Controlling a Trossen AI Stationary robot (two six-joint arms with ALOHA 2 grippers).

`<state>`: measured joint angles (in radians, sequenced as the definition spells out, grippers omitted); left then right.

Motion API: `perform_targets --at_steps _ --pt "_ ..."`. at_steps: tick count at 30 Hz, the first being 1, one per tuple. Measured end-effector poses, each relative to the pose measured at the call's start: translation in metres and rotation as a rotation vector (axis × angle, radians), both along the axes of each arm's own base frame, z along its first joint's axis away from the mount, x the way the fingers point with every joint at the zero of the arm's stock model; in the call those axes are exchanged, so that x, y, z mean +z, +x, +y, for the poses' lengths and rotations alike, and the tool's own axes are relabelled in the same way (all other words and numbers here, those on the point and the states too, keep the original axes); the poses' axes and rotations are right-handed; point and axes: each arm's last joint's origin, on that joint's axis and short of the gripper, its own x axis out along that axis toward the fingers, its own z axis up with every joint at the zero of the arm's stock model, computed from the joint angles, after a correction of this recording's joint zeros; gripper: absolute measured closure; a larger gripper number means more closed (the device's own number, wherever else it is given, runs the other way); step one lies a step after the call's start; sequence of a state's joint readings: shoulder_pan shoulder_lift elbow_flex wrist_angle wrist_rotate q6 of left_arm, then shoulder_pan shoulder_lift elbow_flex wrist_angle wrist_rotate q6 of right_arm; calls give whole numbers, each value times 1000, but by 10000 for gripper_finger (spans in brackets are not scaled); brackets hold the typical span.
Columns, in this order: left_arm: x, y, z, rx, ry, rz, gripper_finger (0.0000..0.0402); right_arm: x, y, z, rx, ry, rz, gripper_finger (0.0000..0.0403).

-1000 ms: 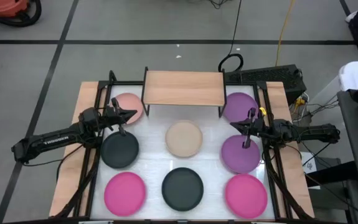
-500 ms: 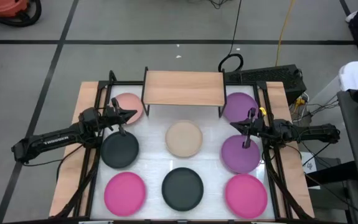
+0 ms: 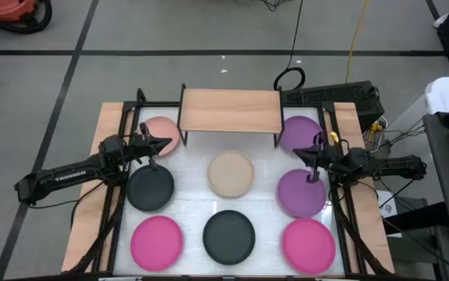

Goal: Place and stack plates onto a shelf
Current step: Put the top purple plate on the shelf

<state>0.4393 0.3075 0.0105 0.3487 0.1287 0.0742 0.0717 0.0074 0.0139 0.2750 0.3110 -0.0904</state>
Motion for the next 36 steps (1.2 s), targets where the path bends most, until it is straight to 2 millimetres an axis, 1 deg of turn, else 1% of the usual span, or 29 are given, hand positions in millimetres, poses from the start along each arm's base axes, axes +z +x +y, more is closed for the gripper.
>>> perform_targets --at_steps 4,7,10,12,13,17,20,21,23,25,27,29,30,33,35,36 --pt "0 0 0 0 0 0 398 12 -4 0 0 7 -132 403" --pt "0 0 0 0 0 0 398 17 -6 0 -5 -12 -173 403" --pt "0 0 0 0 0 0 398 12 -2 1 44 -42 -101 403" --pt "0 0 0 0 0 0 398 4 2 2 65 -58 3 403" --pt "0 0 0 0 0 0 398 4 3 2 65 -61 38 403" --pt "0 0 0 0 0 0 398 23 6 2 30 -58 115 403" --pt "0 0 0 0 0 0 398 23 13 1 6 -63 239 403" --pt "0 0 0 0 0 0 398 27 15 2 1 -58 261 403" --pt "0 0 0 0 0 0 398 41 20 4 27 -41 280 403" --pt "0 0 0 0 0 0 398 59 26 9 91 -41 293 403" --pt "0 0 0 0 0 1 398 66 33 14 123 -41 342 403" --pt "0 0 0 0 0 1 398 63 41 18 78 -55 435 403" --pt "0 0 0 0 0 1 398 58 44 18 28 -68 493 403" --pt "0 0 0 0 0 0 398 47 48 16 -185 -91 661 403" --pt "0 0 0 0 0 0 398 49 49 14 -290 -59 709 403" --pt "0 0 0 0 0 0 398 51 49 14 -312 -32 724 403"
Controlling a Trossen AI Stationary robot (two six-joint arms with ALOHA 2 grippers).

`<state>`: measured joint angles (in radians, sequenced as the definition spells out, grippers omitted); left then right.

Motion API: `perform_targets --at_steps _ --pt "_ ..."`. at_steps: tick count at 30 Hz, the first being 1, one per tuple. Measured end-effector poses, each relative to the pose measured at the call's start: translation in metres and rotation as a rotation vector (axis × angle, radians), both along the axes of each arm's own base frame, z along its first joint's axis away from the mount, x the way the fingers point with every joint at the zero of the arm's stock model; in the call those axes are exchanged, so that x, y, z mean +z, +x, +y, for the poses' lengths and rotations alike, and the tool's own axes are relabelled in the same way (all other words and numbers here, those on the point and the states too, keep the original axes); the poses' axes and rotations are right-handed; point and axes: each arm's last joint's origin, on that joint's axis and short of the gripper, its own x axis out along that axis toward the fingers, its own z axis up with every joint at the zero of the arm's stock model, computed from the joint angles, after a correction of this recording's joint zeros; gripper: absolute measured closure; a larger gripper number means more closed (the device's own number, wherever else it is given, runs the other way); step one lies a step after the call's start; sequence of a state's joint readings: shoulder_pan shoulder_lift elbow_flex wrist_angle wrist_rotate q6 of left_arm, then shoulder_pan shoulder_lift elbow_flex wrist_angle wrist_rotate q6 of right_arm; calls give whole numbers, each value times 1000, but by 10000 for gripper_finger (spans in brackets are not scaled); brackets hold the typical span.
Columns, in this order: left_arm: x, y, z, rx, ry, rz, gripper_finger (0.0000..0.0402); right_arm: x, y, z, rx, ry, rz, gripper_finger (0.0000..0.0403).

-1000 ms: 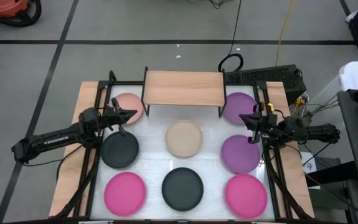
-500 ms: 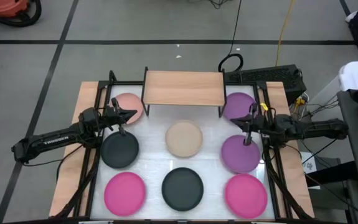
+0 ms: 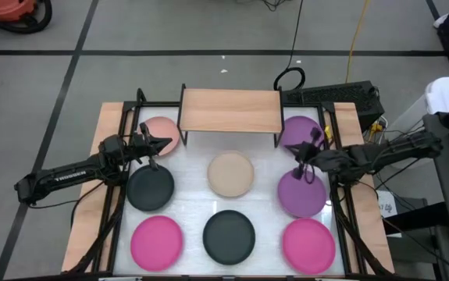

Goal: Place and stack plates onto a shelf
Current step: Put the top purple plate on the shelf

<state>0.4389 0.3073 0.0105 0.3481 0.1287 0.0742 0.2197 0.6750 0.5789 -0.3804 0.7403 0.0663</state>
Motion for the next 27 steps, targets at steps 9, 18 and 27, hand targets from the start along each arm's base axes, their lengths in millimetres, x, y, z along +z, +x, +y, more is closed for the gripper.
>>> perform_targets --at_steps 9,18,27 --pt "0 0 0 0 0 0 398 -11 -5 -2 -34 183 95 357" --pt "0 0 0 0 0 0 398 -40 -8 -19 -269 199 229 244" --pt "0 0 0 0 0 0 398 -66 -2 -40 -374 287 299 221"
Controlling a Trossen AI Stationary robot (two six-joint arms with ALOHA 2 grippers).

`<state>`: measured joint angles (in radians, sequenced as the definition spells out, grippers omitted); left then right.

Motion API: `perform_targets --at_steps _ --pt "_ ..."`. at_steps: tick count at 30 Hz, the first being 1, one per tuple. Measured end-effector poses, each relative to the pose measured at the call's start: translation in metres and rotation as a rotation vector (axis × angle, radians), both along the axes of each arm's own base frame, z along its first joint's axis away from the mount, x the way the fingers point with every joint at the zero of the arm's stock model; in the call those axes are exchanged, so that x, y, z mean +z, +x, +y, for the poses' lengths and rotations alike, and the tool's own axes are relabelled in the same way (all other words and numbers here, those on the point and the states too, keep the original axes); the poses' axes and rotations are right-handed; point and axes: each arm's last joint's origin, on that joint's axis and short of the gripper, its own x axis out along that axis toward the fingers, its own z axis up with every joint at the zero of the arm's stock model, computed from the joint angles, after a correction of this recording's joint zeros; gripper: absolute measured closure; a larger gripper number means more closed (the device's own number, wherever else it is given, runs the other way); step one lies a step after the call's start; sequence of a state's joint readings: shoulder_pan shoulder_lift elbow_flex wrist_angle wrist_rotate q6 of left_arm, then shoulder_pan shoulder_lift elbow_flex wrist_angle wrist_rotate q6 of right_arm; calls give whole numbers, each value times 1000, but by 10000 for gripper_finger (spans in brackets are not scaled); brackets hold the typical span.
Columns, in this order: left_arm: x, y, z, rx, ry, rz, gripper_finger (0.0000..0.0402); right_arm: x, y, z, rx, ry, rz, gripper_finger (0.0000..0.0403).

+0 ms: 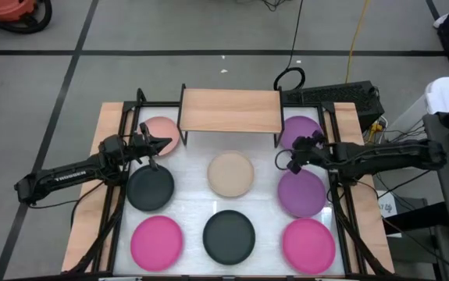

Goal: Place and stack plates onto a shelf
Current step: Put the top purple plate on the shelf

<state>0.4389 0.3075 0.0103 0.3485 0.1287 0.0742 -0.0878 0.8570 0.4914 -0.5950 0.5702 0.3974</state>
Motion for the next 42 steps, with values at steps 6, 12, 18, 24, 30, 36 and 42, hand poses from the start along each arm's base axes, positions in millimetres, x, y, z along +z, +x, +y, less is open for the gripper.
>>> perform_targets --at_steps 6,12,18,24,30,36,42 --pt "0 0 0 0 0 0 398 -18 3 -12 -46 59 72 223" --pt "0 0 0 0 0 0 398 -34 8 -22 -40 99 80 221" --pt "0 0 0 0 0 0 398 -43 8 -29 -73 124 126 220" --pt "0 0 0 0 0 0 398 -49 13 -33 -64 179 115 220" --pt "0 0 0 0 0 0 398 -54 16 -34 -66 183 135 228" --pt "0 0 0 0 0 0 398 -55 16 -34 -54 182 149 296" --pt "0 0 0 0 0 0 398 -55 17 -34 -50 160 154 391"
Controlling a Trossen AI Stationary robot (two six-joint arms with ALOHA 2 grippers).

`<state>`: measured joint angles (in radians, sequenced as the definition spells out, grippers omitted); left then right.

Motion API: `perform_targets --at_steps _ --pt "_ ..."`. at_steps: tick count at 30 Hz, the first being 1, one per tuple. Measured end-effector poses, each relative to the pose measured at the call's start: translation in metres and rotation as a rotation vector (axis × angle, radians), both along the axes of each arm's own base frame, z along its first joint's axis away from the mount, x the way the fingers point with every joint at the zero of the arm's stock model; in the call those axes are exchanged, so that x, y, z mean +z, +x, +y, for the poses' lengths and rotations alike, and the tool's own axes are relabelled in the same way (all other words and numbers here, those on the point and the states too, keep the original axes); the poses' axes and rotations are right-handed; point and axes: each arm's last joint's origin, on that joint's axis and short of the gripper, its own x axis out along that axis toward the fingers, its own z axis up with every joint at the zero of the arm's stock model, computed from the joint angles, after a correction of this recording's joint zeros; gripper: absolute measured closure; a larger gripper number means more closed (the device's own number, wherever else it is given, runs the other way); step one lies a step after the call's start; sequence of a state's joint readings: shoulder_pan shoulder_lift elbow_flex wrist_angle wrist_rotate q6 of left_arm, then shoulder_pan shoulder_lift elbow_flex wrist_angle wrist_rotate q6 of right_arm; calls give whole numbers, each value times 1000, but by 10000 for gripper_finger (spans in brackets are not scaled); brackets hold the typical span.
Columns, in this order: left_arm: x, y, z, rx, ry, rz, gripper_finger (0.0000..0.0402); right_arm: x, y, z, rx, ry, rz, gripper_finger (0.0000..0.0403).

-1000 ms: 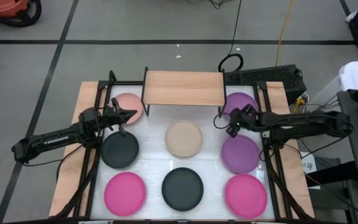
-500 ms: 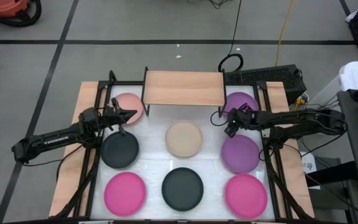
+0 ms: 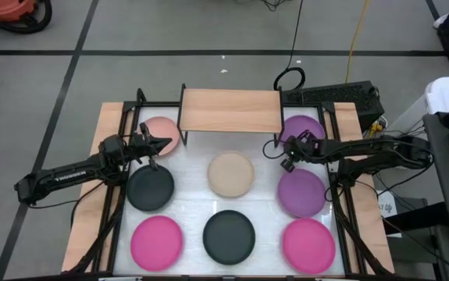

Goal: Place and stack plates onto a shelf
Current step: Put the top purple plate on the shelf

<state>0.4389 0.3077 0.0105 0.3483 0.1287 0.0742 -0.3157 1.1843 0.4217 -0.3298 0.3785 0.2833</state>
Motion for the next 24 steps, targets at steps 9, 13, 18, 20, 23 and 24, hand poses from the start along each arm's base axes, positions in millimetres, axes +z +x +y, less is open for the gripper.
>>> perform_targets --at_steps 9,13,18,20,23,24 --pt "0 0 0 1 0 0 398 12 1 -3 -76 -116 -82 399" --pt "0 0 0 1 0 0 398 27 -3 -4 -131 -205 -169 401" --pt "0 0 0 0 0 0 398 56 -6 -4 -161 -347 -362 401" --pt "0 0 0 1 0 -1 398 69 -6 -3 -146 -413 -452 402" --pt "0 0 0 1 0 0 398 92 -4 0 -83 -517 -594 402" --pt "0 0 0 0 0 0 398 99 -3 1 -63 -552 -642 402"
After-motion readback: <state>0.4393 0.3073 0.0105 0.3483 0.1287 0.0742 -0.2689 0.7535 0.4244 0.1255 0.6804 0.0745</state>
